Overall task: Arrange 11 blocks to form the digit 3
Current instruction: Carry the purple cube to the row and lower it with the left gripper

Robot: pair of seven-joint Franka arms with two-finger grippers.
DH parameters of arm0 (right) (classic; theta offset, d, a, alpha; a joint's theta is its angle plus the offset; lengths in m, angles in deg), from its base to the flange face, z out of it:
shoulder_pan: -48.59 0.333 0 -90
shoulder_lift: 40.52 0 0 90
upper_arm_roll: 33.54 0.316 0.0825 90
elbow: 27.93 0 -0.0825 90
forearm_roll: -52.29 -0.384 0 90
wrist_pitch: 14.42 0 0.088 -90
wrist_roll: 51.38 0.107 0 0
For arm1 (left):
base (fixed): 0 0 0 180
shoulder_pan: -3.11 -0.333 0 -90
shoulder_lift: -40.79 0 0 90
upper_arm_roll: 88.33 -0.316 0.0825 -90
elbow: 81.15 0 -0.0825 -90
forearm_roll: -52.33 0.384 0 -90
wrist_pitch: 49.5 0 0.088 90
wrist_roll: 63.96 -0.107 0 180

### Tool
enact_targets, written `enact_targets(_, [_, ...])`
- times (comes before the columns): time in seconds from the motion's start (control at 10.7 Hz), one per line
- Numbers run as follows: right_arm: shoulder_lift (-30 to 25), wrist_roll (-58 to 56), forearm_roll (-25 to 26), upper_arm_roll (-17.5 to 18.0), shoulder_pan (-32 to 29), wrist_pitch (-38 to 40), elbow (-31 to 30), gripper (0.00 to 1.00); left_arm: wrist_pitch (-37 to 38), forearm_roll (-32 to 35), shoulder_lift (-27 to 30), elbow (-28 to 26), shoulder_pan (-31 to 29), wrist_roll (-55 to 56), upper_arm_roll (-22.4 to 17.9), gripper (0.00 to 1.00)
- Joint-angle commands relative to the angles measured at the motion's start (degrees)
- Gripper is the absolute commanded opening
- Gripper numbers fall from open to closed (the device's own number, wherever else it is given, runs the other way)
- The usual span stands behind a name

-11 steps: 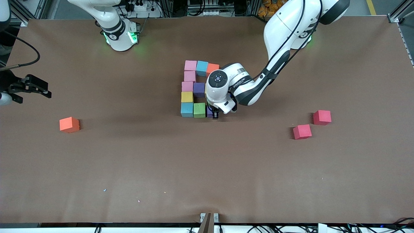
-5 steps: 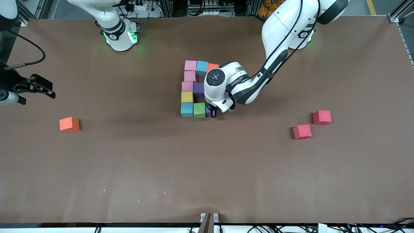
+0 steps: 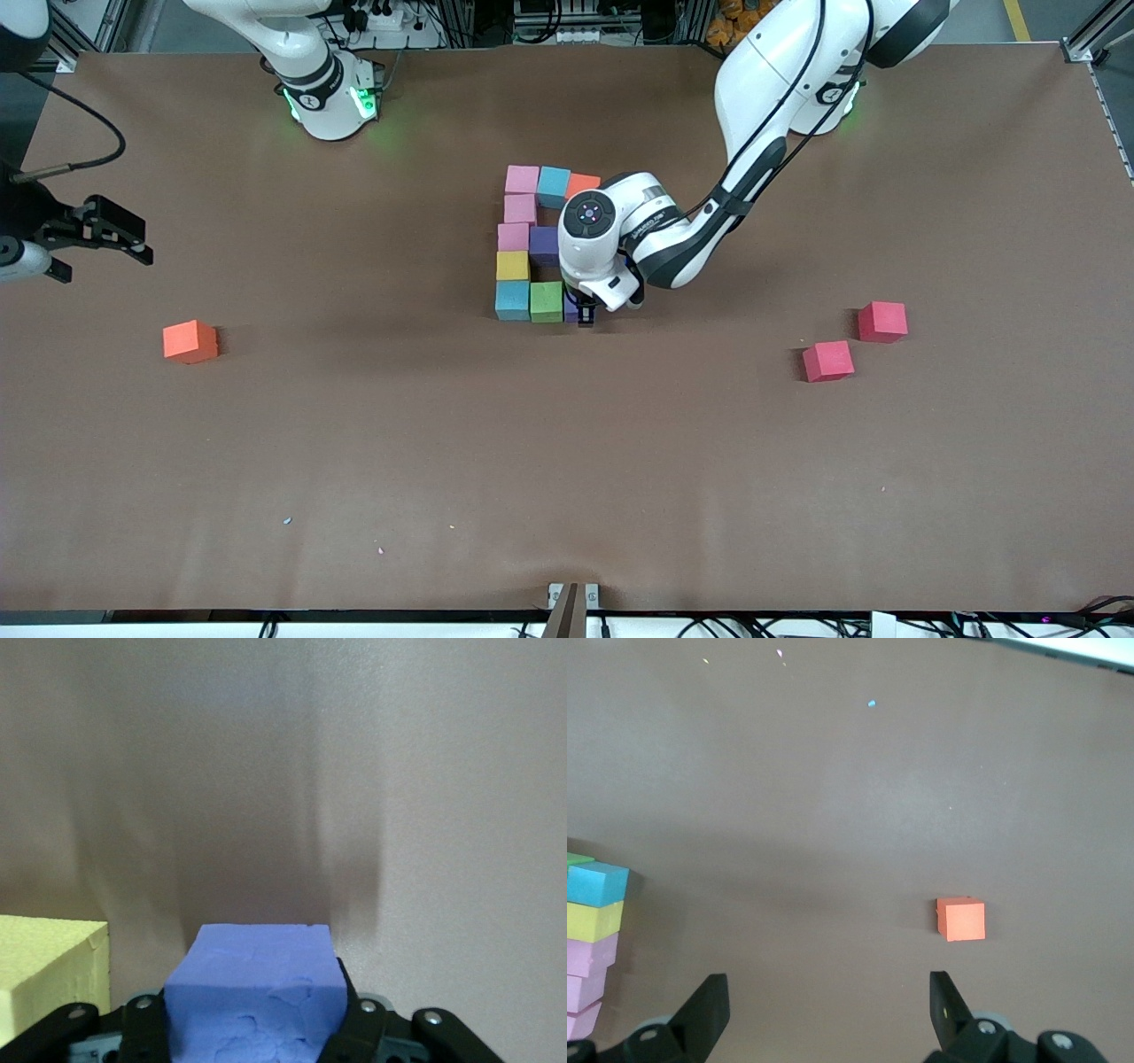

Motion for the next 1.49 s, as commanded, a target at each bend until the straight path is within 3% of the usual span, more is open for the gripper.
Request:
enact_targets(0.0, [-3.2,4.9,-0.4,0.1,1.4,1.4,-0.8,1.0,0.9,-0.7,-1.5,2.3,1.7,0.5,-1.3,0.18])
enact_targets(0.09, [-1.4,5.8,0.2,0.0,1.3,0.9,-0.9,1.0,0.9,-0.7,-1.7,2.7,1.8,0.4,-1.4,0.19])
enact_targets(0.19, [1.3,5.7,0.2,-0.2,0.6,-0.1,-0.4,1.0,0.9,-0.6,-1.7,2.7,1.8,0.4,-1.4,0.31])
enact_targets(0.37, [1.3,5.5,1.1,-0.2,1.3,-4.3,-0.3,1.0,0.9,-0.2,-1.5,2.7,1.8,0.3,-1.4,1.0])
enact_targets(0.75, [1.6,5.9,1.8,0.0,2.5,-5.3,-1.2,1.0,6.5,0.0,1.6,2.7,0.7,-0.2,-1.0,1.0])
enact_targets(1.03, [2.1,5.7,2.0,-0.3,1.9,-8.1,-0.9,1.0,12.6,-0.9,6.9,2.7,0.5,-1.2,-0.7,1.0])
enact_targets(1.4, [2.4,6.1,2.0,-0.4,1.7,-10.1,-1.0,1.0,21.6,-5.9,15.2,2.7,-2.6,-11.5,0.2,1.0])
